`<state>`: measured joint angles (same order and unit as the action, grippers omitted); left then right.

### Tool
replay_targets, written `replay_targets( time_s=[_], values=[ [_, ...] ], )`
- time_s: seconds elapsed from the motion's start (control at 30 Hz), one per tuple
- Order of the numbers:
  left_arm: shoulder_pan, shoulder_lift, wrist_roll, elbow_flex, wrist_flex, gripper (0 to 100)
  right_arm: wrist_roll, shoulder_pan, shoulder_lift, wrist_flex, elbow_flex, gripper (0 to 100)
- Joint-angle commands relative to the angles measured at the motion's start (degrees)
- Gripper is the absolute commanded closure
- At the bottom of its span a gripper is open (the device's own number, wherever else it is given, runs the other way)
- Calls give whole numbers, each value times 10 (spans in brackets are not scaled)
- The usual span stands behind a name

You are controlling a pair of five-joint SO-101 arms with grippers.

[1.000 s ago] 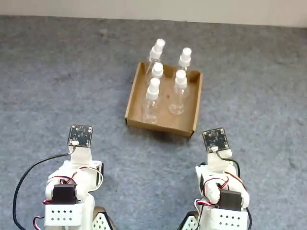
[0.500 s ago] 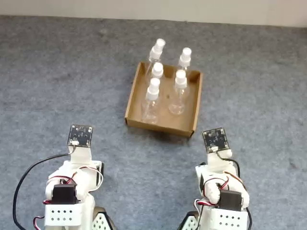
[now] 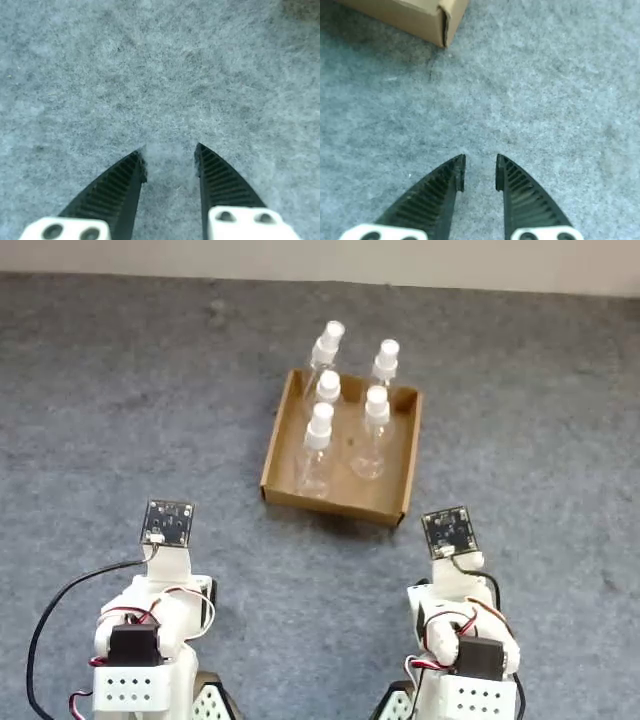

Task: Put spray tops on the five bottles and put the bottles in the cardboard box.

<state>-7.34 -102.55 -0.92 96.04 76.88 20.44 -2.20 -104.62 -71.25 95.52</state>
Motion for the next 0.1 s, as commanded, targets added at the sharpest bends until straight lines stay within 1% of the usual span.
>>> replay_targets(
  time_s=[0.0, 0.07],
  values=[
    [15, -5, -4, 12, 4, 883, 5, -6, -7, -5, 88, 922],
    [15, -5, -4, 12, 4, 883, 5, -6, -7, -5, 88, 922]
  ],
)
